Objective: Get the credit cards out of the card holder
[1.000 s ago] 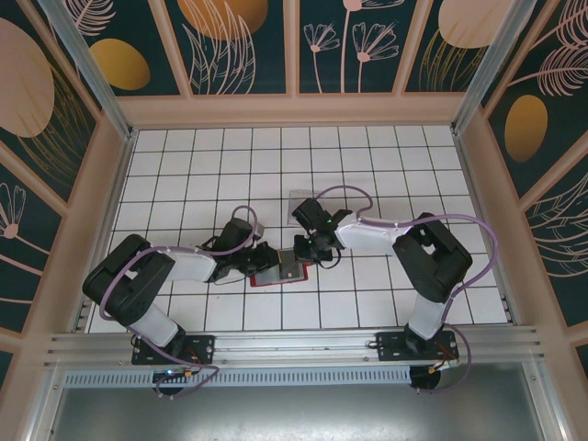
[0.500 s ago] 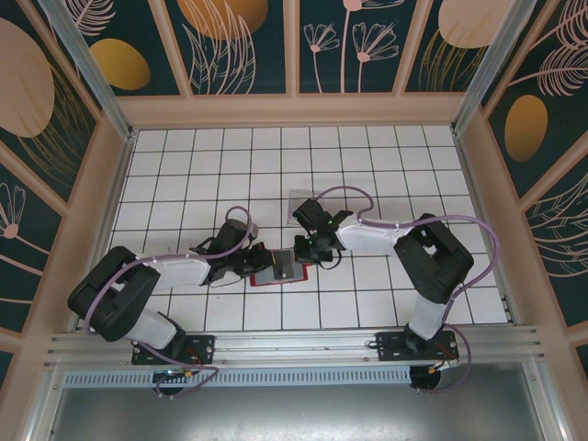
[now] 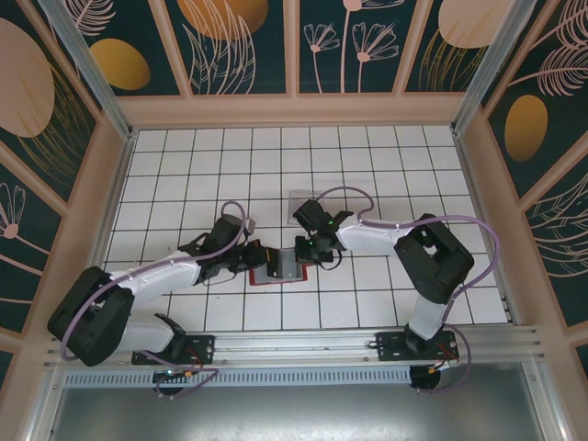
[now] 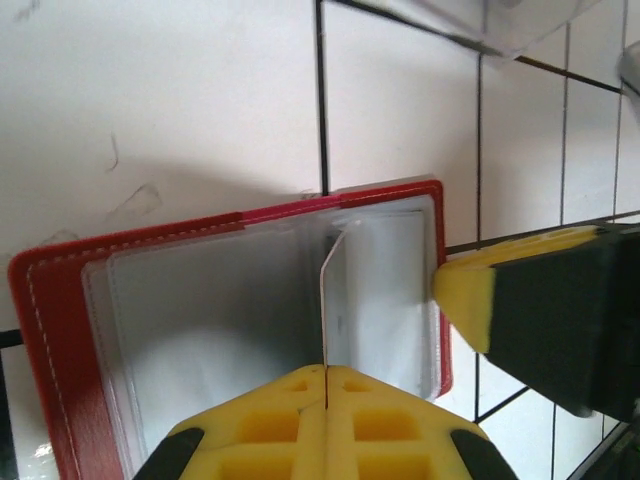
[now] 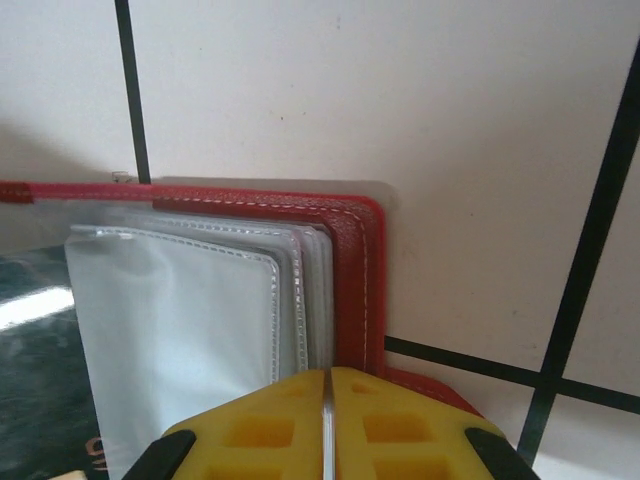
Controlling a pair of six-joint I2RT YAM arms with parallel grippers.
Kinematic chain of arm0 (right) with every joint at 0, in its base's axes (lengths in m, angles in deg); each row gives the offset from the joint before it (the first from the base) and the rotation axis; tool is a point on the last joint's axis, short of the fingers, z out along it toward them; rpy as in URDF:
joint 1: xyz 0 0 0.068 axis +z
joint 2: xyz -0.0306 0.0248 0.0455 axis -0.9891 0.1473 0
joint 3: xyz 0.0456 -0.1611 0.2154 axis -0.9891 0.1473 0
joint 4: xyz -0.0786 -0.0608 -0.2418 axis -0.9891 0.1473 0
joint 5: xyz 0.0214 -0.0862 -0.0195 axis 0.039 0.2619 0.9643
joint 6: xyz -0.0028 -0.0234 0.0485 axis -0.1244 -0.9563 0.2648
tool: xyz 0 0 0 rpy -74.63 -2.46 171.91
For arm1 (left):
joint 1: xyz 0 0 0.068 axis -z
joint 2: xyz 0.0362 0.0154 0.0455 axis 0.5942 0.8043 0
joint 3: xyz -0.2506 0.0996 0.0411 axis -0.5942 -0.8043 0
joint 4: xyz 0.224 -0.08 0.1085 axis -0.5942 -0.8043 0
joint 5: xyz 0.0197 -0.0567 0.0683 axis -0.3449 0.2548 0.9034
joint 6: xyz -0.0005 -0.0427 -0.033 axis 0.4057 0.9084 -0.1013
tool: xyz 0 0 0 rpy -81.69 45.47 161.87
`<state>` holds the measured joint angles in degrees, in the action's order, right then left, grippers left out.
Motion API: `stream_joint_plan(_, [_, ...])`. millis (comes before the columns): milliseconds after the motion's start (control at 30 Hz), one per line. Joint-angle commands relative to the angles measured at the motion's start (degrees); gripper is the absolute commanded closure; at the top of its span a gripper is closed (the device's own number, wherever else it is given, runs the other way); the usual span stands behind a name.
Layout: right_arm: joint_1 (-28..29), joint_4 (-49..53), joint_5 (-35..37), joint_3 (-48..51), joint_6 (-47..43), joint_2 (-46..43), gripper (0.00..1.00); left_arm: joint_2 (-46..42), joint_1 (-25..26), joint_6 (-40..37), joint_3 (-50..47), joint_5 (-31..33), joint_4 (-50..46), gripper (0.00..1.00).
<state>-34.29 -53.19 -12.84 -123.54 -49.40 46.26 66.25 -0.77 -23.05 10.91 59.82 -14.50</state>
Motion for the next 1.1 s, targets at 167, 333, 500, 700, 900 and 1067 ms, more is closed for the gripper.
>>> stream_joint_plan(167, [-0.17,4.11,2.88,-0.27,0.65,-4.73,0.75,-3.90,-0.05,-19.58,8.32,1.21,-12.96,1.00])
stream_joint_plan(333, [-2.16,4.64,4.24,-0.10,1.11,-10.32,0.66,-3.99,-0.04,-31.90,12.99,0.12,-17.20,1.00])
stream_joint_plan(500, [-6.50,6.07,5.67,0.42,0.21,-16.15,0.66,0.46,-0.01,-50.32,21.28,-0.08,-25.45,1.00])
stream_joint_plan(700, [-13.40,8.28,6.28,1.59,-2.41,-21.67,0.65,7.20,-0.04,-73.11,33.47,-0.77,-35.48,1.00])
stream_joint_plan(900, [-18.16,9.34,6.19,2.13,-4.26,-24.56,0.65,17.03,-0.07,-84.94,47.42,2.11,-42.15,1.00])
stream_joint_plan(1067, [-19.99,9.69,5.85,2.88,-4.93,-25.75,0.65,26.97,-0.08,-90.66,59.20,2.56,-46.65,1.00])
